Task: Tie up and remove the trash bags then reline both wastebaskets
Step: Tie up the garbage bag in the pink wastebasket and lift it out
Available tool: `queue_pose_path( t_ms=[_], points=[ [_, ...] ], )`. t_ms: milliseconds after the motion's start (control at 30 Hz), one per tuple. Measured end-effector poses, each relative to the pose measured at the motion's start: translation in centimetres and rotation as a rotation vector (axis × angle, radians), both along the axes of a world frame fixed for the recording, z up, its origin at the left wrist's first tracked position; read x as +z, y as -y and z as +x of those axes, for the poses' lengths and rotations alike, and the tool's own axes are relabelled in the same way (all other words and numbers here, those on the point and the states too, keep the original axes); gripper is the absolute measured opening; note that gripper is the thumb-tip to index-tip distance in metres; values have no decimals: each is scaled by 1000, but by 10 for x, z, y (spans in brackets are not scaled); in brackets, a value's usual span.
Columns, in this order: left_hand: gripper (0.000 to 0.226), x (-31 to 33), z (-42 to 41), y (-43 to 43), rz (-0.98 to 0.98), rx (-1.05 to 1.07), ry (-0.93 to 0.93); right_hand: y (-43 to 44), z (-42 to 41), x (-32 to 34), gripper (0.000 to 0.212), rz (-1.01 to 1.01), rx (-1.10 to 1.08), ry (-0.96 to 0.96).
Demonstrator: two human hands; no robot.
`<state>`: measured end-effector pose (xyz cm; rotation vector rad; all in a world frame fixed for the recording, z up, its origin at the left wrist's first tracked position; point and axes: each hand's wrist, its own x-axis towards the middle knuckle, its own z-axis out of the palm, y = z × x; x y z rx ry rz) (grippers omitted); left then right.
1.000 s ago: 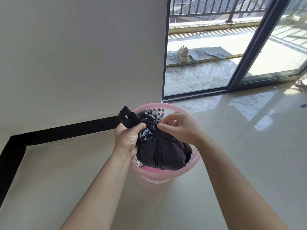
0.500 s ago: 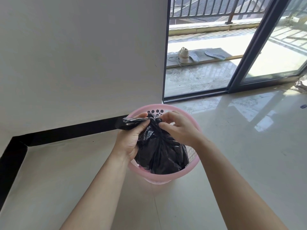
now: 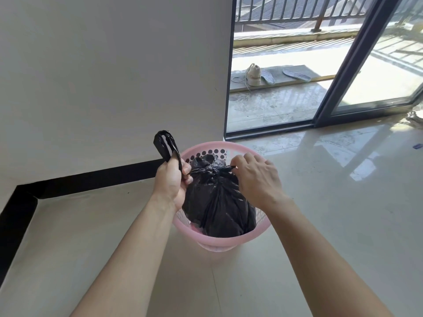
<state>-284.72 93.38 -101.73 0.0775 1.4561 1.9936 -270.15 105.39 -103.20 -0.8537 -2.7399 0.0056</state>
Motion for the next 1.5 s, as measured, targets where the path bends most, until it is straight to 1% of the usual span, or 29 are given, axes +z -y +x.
queue_pose_path(
  t_ms=[33,100,167,233,267,300,333,367,400,467,500,533,567,633,667,700,733,767,800,867,900,933,1033,1133,1233,1300,1367,1500],
  points=[
    [41,-1,0,1,3,10,22,1,0,0,21,-37,-1,-9],
    [38,-1,-3,3,11,41,90,5,0,2,22,-187,5,-61],
    [29,4,-7,7,15,61,155,8,-1,6,24,-333,12,-121],
    [16,14,-12,10,-17,83,134,8,-1,9,24,-388,19,-177],
    [26,19,-14,11,-56,102,64,7,-1,10,23,-385,20,-208],
    [46,25,-16,12,-102,127,-31,6,-3,12,22,-379,19,-231],
    [65,30,-19,13,-161,171,-170,4,-4,12,22,-381,14,-242],
    [76,35,-19,15,-221,229,-356,4,-6,12,22,-399,5,-241],
    [79,40,-18,17,-252,279,-571,4,-7,12,22,-428,-4,-236],
    [69,44,-15,19,-263,298,-980,6,-10,9,23,-501,-16,-243],
    [62,44,-11,18,-280,250,-1139,8,-11,7,24,-532,-19,-250],
    [55,41,-8,16,-307,161,-1245,9,-12,6,24,-556,-22,-256],
    [52,35,-4,15,-354,38,-1305,9,-12,6,23,-574,-23,-263],
    [59,16,-1,12,-521,-250,-1320,10,-14,6,21,-623,-32,-294],
    [67,4,-1,12,-632,-399,-1274,11,-14,6,20,-659,-41,-322],
    [77,-9,-1,12,-734,-551,-1172,12,-14,5,18,-693,-44,-351],
    [83,-18,0,12,-794,-666,-1060,13,-14,4,14,-722,-38,-371],
    [80,-27,0,11,-798,-720,-984,14,-14,2,10,-752,-25,-380],
    [67,-33,-2,11,-778,-732,-951,15,-14,-1,6,-781,-13,-379],
    [29,-36,-2,7,-777,-695,-992,14,-12,-6,5,-815,11,-369],
    [18,-37,-4,6,-789,-677,-1011,13,-11,-9,6,-818,28,-357],
    [13,-37,-5,6,-795,-656,-1041,11,-10,-11,10,-817,50,-338],
    [10,-36,-8,6,-812,-607,-1141,5,-5,-12,27,-776,112,-216],
    [11,-22,-5,0,-830,-623,-1121,1,-6,-1,46,-696,131,-122],
    [19,12,-3,-12,-843,-628,-1124,-4,-11,30,63,-636,103,-41],
    [24,45,-4,-19,-799,-602,-1126,-7,-13,63,65,-580,80,-46],
    [29,87,-5,-22,-776,-585,-1158,-9,-13,107,59,-516,61,-40],
    [29,191,-7,-22,-762,-558,-1294,-12,-11,219,48,-346,33,-11]
  ],
)
